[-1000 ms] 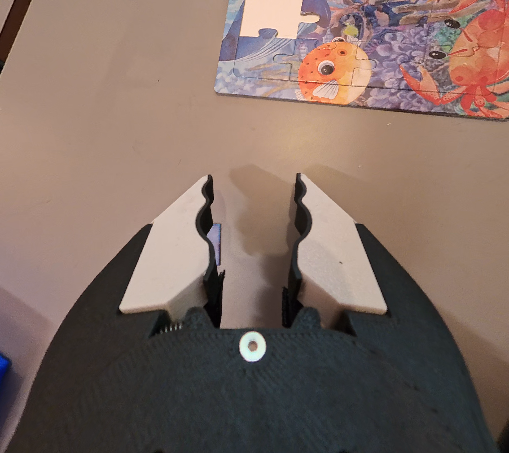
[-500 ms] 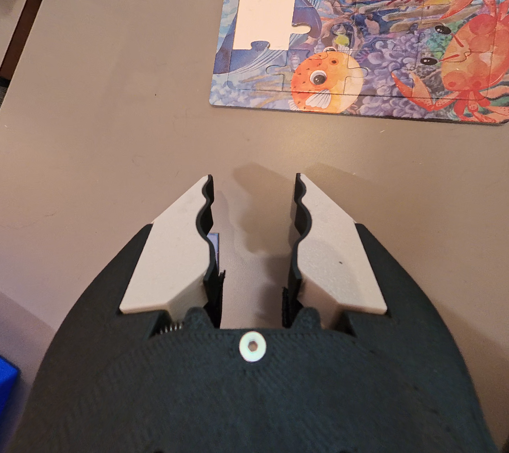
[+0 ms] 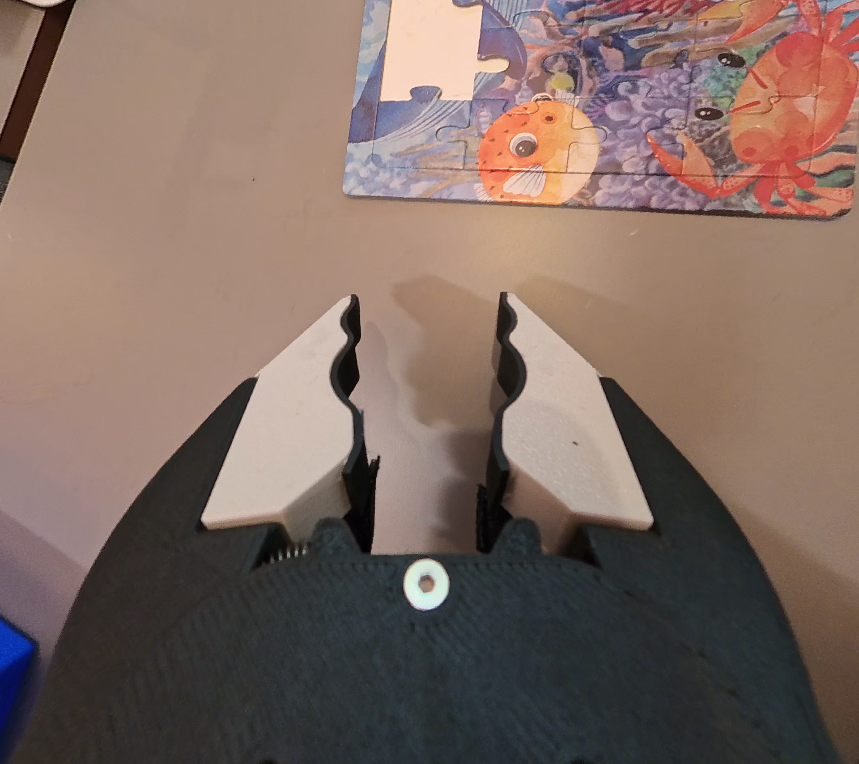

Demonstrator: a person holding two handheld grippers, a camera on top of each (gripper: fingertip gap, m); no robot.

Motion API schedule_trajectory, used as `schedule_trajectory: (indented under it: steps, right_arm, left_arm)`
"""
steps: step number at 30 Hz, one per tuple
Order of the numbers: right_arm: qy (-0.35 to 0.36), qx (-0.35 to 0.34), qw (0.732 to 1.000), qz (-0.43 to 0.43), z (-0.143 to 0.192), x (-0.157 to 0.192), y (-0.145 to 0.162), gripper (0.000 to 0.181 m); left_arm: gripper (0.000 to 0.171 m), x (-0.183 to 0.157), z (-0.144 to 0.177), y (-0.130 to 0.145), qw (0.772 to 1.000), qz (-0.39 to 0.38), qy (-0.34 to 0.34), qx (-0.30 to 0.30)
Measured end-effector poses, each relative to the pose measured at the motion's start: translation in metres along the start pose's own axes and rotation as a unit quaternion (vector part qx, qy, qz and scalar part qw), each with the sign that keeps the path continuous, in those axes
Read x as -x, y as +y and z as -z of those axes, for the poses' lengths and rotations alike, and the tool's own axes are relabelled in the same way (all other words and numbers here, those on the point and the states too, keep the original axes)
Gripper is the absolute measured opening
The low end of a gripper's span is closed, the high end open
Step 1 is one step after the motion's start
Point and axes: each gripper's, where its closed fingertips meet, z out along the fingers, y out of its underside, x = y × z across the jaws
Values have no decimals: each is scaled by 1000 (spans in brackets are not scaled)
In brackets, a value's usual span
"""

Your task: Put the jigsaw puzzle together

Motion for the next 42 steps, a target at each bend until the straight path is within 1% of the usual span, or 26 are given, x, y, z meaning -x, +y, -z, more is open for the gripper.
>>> schedule_trajectory:
  steps: [4,7,10,13,15,19,21,24,26,30,33,34,35,37,39,42]
  right_arm:
    - [17,-23,1000,0,4,-9,-5,46]
    - [40,-62,997,6,15,-16,-16,46]
    - [78,-114,990,24,30,-24,-33,46]
    - [113,-171,978,42,48,-27,-53,46]
    - [132,-204,969,52,59,-28,-65,46]
    - [170,-225,956,81,69,-28,-76,46]
    - [195,-225,949,102,72,-29,-80,46]
    - [229,-225,937,135,75,-26,-89,46]
    - [241,-223,932,151,76,-22,-94,45]
    - [245,-226,929,162,75,-18,-100,45]
    - [245,-234,927,160,79,-18,-100,46]
    - [238,-237,929,158,79,-18,-99,45]
    - [228,-242,930,158,79,-16,-99,36]
    - [196,-276,930,145,86,-11,-99,41]
    - [168,-311,928,116,97,-13,-96,44]
    - [124,-343,927,84,106,-14,-89,42]
  left_arm:
    - [58,-8,-2,-17,1000,-7,13,-27]
    - [56,-19,-2,-46,996,0,35,-80]
    - [53,-31,-3,-78,989,14,61,-135]
    - [49,-41,-11,-103,982,37,78,-168]
    - [46,-43,-14,-117,975,67,91,-194]
    - [43,-38,-7,-137,952,127,115,-252]
    - [43,-38,-1,-143,940,148,137,-275]
    - [39,-42,-1,-150,928,168,163,-291]
    - [33,-45,-3,-154,924,174,171,-295]
    - [9,-45,-8,-156,923,180,169,-295]
    - [6,-44,-7,-158,917,189,179,-304]
    - [0,-44,-8,-157,919,184,178,-299]
    - [0,-42,-9,-155,925,176,170,-292]
    - [0,-44,-7,-152,929,158,175,-285]
    - [0,-46,-5,-150,934,142,175,-277]
    - [0,-54,-8,-146,943,111,176,-258]
